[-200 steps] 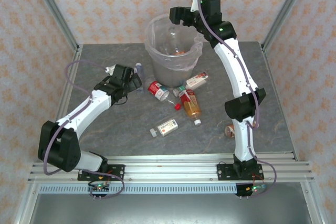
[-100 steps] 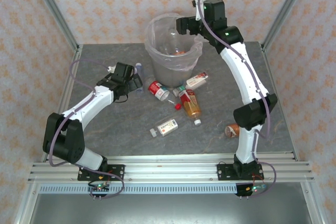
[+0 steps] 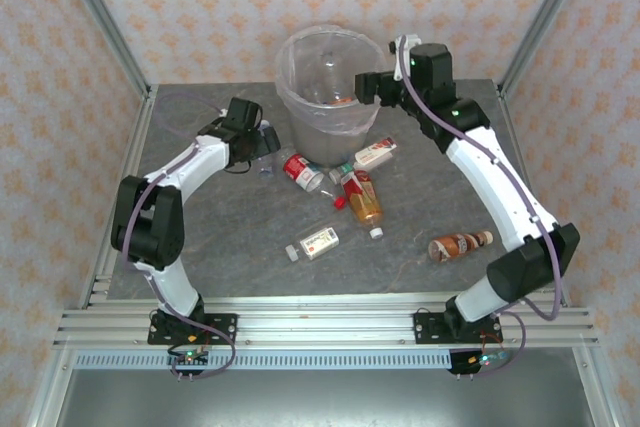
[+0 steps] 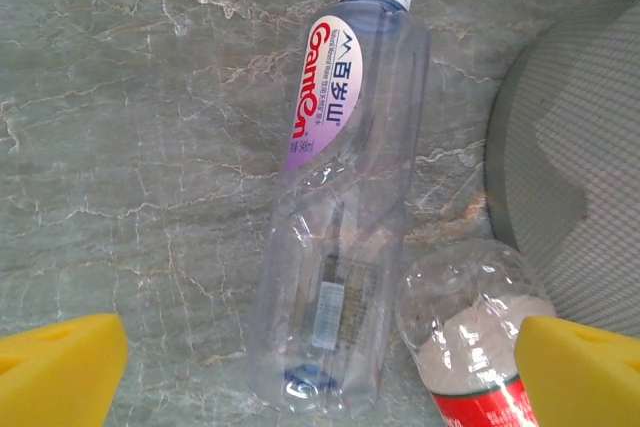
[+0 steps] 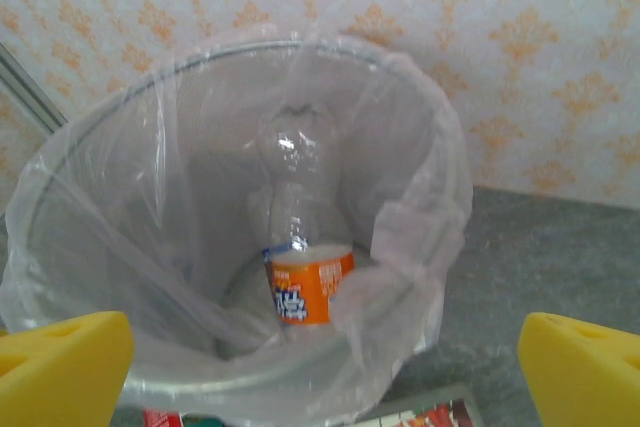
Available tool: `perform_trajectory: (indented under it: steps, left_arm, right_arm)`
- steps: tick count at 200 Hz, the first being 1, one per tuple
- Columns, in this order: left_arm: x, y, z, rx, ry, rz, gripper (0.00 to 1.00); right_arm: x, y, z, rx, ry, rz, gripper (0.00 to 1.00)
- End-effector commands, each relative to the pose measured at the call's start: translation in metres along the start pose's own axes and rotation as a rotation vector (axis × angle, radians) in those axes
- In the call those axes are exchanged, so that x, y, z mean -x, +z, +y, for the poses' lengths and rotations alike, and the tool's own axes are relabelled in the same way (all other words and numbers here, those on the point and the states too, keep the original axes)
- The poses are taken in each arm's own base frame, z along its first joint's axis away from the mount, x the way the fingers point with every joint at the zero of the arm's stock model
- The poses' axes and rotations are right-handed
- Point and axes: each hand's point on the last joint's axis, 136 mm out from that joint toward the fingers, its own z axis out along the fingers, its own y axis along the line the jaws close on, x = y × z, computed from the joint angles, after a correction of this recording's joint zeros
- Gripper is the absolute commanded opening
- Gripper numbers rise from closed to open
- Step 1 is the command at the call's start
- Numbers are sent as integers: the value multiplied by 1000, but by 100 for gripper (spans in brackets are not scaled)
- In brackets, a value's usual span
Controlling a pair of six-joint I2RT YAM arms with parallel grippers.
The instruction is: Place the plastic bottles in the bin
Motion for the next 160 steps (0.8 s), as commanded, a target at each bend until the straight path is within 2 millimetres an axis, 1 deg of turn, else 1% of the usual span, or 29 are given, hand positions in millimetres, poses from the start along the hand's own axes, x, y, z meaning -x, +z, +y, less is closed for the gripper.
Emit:
perform_trajectory:
  steps: [1,22,26,28,31,37,52,66,78,80,83,99,125,160]
  left_arm:
    - [8,3,0,32,62,18,100]
    - [12,16,-4,45,94,53,100]
    - [15,14,-5,40,102,56,100]
    - [10,22,-4,44,109,76,100]
    - [9,26,-5,36,116,92,100]
    - [8,31,-8,8,122,118,100]
    - [11,39,-4,-23,91,160,100]
    - [16,44,-2,-40,95,186,100]
    - [18,48,-4,-38,116,205,100]
    - [19,49,-4,-38,119,206,100]
    - [19,50,-5,-43,123,210,100]
    - [19,57,-7,-39,132,228,100]
    - [20,68,-7,-26,134,242,98]
    - [15,87,-14,-28,150,300,96]
  right_arm:
    - [19,-25,4,19,68,-123,99]
    - [5,-40,1,24,108,-133,99]
    - [4,-44,1,26,115,-141,99]
    - [2,-45,1,26,117,-140,99]
    - [1,-47,0,26,123,-146,99]
    - [-4,-50,-2,22,133,-147,99]
    - [-12,-58,-6,10,159,-160,99]
    - [-19,-62,-9,-2,179,-167,99]
    - [-31,-56,-12,-12,189,-143,99]
    - [-27,-63,-11,-7,190,-160,99]
    - [-27,-66,-12,-6,194,-163,99]
    - [-33,-67,-11,2,212,-146,99]
    - [-35,-71,-5,36,234,-127,99]
    - [-40,-74,-9,13,243,-122,99]
